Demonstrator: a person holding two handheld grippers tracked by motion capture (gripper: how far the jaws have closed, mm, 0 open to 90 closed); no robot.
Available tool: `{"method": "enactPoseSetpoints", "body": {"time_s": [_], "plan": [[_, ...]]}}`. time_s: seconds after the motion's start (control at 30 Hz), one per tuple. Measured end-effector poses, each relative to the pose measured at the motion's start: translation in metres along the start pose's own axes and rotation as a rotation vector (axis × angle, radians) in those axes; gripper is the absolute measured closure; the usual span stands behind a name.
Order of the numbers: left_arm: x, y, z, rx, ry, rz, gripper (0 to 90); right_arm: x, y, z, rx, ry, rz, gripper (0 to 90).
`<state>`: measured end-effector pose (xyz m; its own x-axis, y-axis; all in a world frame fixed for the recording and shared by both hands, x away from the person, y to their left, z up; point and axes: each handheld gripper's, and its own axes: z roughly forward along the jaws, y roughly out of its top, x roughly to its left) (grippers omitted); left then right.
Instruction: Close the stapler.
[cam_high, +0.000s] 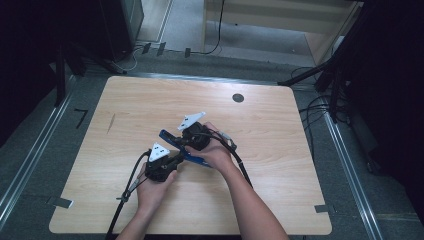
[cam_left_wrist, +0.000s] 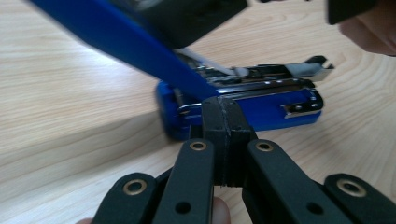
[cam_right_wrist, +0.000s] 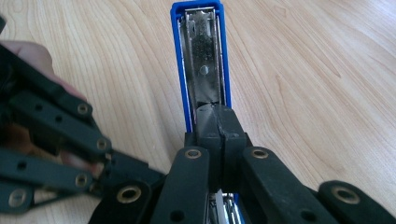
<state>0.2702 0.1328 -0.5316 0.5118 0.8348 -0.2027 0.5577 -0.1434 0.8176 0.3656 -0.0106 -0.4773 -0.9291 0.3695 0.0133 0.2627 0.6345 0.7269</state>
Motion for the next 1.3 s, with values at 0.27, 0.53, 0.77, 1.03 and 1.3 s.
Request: {"method": "enactPoseSetpoints", "body": {"time_s": [0.27, 0.53, 0.77, 1.03, 1.3], "plan": [[-0.009, 0.004, 0.011, 0.011, -0.011, 0.020, 90.0, -0.001, 0.000, -0.002, 0.001, 0.001, 0.000, 90.0], [-0.018, 0.009, 0.021, 0.045, -0.017, 0.086, 90.0, -0.002, -0.001, -0.003, 0.003, 0.013, 0.009, 90.0], [-0.020, 0.011, 0.026, 0.066, -0.012, 0.098, 90.0, -0.003, -0.002, -0.004, 0.001, 0.016, 0.011, 90.0], [-0.025, 0.012, 0.029, 0.089, 0.009, 0.141, 90.0, -0.003, -0.003, -0.006, -0.002, 0.018, 0.012, 90.0], [-0.024, 0.012, 0.029, 0.087, 0.005, 0.139, 90.0, -0.005, -0.003, -0.005, -0.009, 0.030, 0.028, 90.0]]}}
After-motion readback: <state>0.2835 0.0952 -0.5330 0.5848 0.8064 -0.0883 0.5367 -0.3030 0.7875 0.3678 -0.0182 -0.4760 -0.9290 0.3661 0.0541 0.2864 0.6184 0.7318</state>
